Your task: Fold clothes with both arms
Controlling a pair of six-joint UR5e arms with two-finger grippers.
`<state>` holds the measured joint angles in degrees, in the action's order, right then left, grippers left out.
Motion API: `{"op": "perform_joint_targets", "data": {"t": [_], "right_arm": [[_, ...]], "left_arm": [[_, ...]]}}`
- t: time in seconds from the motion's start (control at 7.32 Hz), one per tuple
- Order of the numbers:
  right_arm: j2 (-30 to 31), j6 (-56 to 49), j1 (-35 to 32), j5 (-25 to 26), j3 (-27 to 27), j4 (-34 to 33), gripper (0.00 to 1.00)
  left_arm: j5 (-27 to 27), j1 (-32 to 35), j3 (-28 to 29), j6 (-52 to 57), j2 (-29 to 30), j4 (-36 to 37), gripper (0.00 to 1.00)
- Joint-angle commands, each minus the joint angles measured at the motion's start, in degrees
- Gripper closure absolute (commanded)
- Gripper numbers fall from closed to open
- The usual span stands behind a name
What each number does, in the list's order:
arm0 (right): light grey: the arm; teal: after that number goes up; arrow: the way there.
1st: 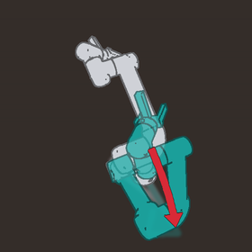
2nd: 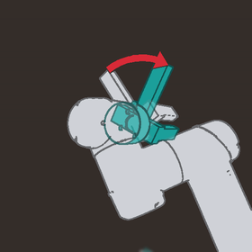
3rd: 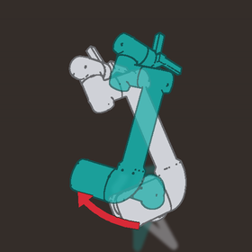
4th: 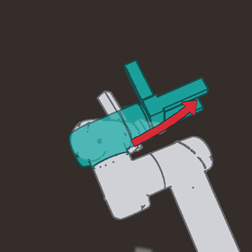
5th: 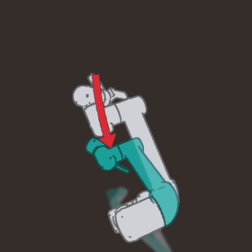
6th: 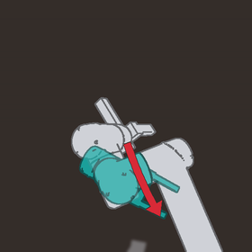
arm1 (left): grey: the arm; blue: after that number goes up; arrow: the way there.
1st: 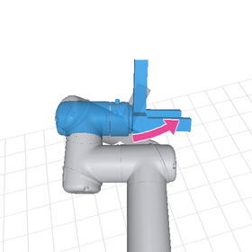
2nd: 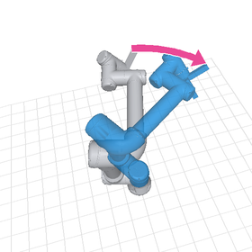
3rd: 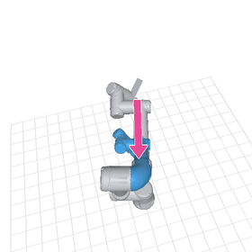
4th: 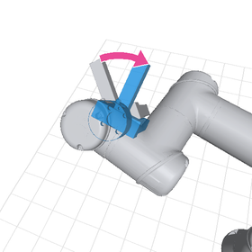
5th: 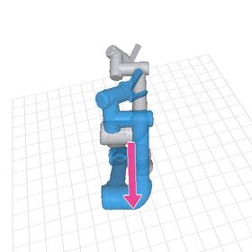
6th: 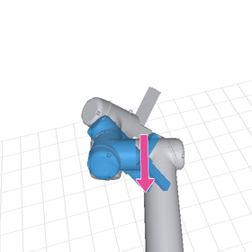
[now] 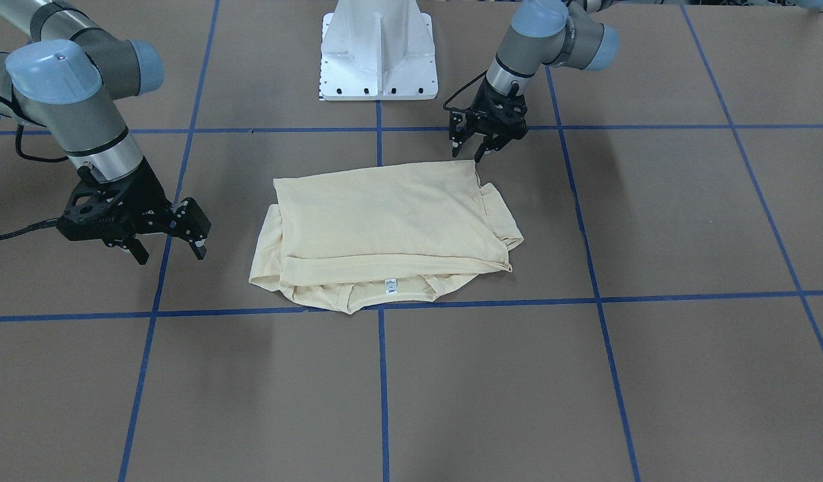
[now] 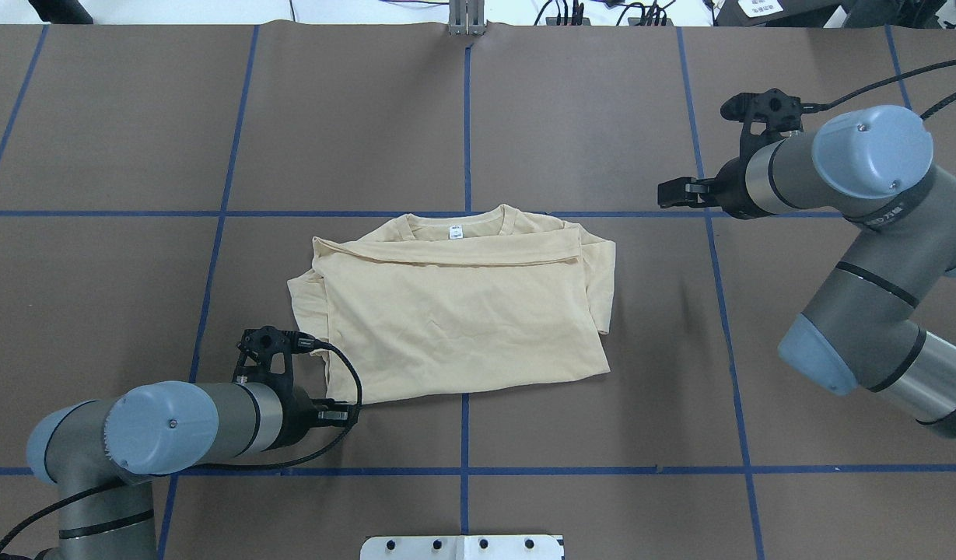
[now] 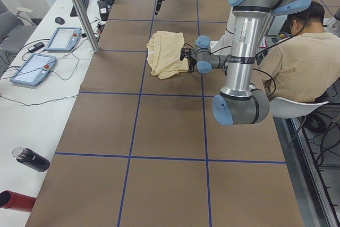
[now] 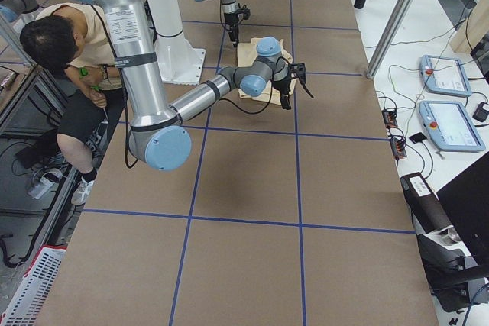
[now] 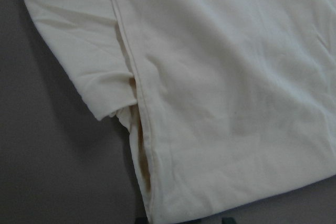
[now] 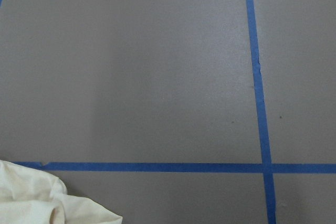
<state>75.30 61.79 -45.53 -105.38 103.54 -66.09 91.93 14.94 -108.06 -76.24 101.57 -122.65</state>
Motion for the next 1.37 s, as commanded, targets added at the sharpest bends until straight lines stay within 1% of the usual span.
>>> {"op": "perform_joint_targets", "data": {"t": [0.0, 0.14, 0.82, 1.23], "right_arm": [[-0.1, 0.0, 0.1, 0.0, 0.0, 0.0, 0.01], [-0.1, 0.1, 0.0, 0.0, -0.1, 0.0, 0.01], [-0.2, 0.1, 0.1, 0.0, -0.1, 0.0, 0.01], [-0.2, 0.2, 0.0, 0.1, -0.1, 0.0, 0.01]], "left_arm": [[0.0, 0.0, 0.0, 0.1, 0.0, 0.0, 0.48], [0.0, 0.0, 0.0, 0.0, 0.0, 0.0, 0.55], [-0.1, 0.5, 0.0, 0.3, 0.0, 0.1, 0.57], [-0.1, 0.7, 0.1, 0.3, 0.0, 0.2, 0.59]]}}
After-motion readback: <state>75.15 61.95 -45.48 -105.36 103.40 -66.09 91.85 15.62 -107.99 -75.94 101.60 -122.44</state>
